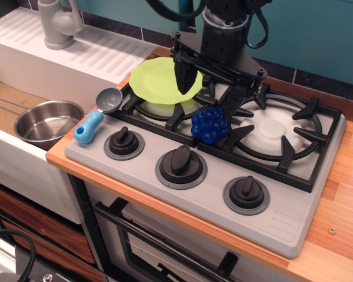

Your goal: Put blueberry on plate and spoon in pot or pan in sink

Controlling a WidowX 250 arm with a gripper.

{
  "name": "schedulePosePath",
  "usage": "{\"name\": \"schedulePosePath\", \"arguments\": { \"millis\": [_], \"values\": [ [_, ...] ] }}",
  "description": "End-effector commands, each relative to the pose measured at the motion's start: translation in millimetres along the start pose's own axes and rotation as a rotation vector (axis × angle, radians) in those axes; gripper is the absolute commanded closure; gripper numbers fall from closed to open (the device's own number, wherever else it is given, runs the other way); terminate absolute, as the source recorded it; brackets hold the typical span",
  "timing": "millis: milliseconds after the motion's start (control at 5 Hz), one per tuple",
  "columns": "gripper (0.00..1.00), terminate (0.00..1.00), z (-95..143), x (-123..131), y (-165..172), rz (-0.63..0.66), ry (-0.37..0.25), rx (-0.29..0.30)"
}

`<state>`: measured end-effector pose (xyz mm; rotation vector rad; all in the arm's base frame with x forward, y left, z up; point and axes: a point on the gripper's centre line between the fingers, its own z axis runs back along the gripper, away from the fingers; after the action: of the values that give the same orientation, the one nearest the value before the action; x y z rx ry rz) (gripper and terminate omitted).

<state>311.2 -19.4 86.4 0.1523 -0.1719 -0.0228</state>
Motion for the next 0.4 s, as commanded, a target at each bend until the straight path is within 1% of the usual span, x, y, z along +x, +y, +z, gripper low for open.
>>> {"name": "schedulePosePath", "arguments": {
  "millis": [0, 200],
  "values": [
    [0.00, 0.00, 0.0, 0.0, 0.0, 0.000, 0.000, 0.000],
    [0.00, 0.00, -9.6, 3.3, 0.3, 0.012, -0.006, -0.026]
  ]
}}
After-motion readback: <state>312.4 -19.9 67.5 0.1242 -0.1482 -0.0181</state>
